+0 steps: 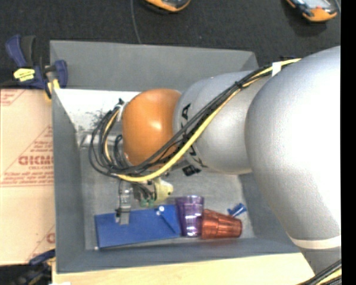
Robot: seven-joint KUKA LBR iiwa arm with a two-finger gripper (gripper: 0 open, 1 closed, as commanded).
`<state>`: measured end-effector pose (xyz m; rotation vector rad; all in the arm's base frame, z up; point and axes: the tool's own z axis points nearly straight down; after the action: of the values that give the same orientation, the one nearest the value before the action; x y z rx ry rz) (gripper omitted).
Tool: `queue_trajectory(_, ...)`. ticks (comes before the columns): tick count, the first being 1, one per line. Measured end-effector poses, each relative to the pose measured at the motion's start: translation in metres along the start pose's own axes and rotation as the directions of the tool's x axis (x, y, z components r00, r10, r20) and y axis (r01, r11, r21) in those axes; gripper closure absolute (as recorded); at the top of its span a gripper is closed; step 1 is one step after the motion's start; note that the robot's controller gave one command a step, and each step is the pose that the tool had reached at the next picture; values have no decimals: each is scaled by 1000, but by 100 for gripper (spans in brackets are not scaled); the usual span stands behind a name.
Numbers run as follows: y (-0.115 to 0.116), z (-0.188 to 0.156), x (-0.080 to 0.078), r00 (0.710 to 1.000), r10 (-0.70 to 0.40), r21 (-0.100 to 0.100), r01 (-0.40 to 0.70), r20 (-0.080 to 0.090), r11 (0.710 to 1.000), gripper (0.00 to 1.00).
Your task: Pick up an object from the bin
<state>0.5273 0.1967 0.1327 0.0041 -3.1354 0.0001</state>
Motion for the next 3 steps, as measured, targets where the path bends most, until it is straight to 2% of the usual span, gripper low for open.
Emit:
queue_trajectory(1, -1, -4, -2, 1000, 3, -2, -3, 8, 1000, 0)
queue_trajectory(2, -5, 36, 14, 970, -241, 1, 241, 12, 970, 0)
queue_trajectory(3, -11, 53, 27, 958, -286, 0, 286, 10, 958, 0)
